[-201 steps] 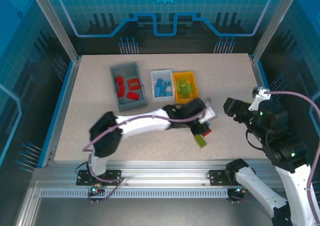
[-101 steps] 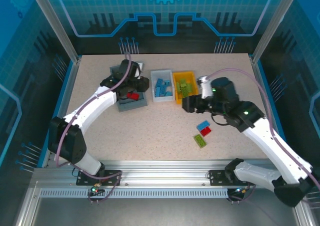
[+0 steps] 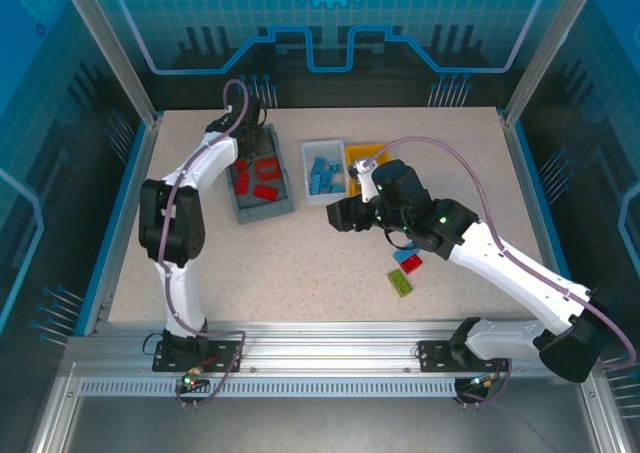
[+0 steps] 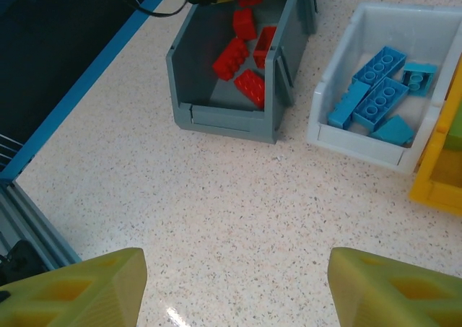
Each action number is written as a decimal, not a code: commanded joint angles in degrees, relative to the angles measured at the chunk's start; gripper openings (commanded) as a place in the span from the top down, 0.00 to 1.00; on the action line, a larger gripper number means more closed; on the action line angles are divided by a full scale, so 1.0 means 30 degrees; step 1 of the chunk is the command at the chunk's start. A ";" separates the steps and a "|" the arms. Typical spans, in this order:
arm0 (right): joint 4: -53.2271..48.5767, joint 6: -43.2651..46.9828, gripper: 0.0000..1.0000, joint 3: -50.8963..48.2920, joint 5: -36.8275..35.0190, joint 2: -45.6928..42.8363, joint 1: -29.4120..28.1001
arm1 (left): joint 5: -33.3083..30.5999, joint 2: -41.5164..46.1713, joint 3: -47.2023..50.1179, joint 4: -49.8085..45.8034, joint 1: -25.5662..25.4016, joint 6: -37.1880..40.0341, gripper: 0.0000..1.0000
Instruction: Sort the legos into containers by color
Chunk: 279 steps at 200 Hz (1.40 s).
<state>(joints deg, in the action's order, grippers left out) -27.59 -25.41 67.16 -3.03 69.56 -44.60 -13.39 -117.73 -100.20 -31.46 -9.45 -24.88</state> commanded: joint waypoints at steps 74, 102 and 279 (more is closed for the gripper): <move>0.1391 -0.0433 0.31 -0.0466 0.0061 -0.0181 -0.0174 | -0.1134 -0.3507 -0.3104 -0.0059 0.0339 -0.1235 0.59; 0.1075 -0.0613 0.30 -0.0944 -0.0184 -0.0390 -0.0163 | -0.0762 -0.3244 -0.2675 -0.0019 0.0309 -0.1183 0.46; -0.7698 -0.8113 0.29 -0.7117 -0.3620 0.0345 0.0610 | 0.0707 1.3641 1.1322 0.3551 -0.7013 -0.2610 0.37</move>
<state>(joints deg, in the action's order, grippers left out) -48.56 -48.29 47.44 -15.99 66.22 -42.70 -13.58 -85.25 -75.16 -23.57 -22.68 -30.00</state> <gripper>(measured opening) 0.704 0.624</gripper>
